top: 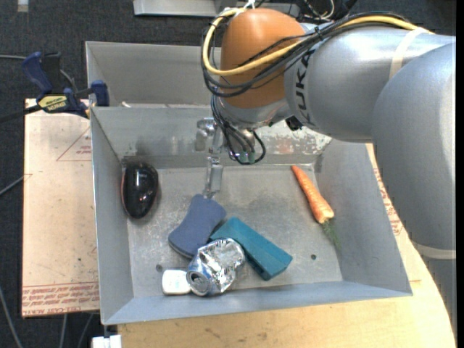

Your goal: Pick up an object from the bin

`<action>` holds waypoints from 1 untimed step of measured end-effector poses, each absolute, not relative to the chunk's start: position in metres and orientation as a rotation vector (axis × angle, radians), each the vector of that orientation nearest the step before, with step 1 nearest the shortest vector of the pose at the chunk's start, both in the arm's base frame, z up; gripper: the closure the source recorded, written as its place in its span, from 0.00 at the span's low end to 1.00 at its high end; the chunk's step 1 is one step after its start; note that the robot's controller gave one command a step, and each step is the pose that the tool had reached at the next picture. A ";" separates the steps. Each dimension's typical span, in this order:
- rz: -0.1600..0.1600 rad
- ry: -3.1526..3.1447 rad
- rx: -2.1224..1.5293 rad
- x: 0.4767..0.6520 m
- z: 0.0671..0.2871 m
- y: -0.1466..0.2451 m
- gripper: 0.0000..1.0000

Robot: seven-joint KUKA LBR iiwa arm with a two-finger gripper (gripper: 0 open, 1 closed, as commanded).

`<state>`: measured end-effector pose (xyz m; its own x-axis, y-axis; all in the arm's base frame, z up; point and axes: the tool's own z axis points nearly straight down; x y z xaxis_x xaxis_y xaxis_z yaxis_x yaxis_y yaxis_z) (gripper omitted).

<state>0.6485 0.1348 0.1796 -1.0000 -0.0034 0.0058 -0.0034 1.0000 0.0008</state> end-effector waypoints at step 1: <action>-0.003 -3.143 0.002 0.650 0.185 0.134 0.00</action>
Offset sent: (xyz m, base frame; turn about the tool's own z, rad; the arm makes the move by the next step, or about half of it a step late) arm -0.0142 0.0034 -0.1096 -0.5040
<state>0.6500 0.1343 0.1852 -1.0000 -0.0012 -0.0018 -0.0012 1.0000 0.0017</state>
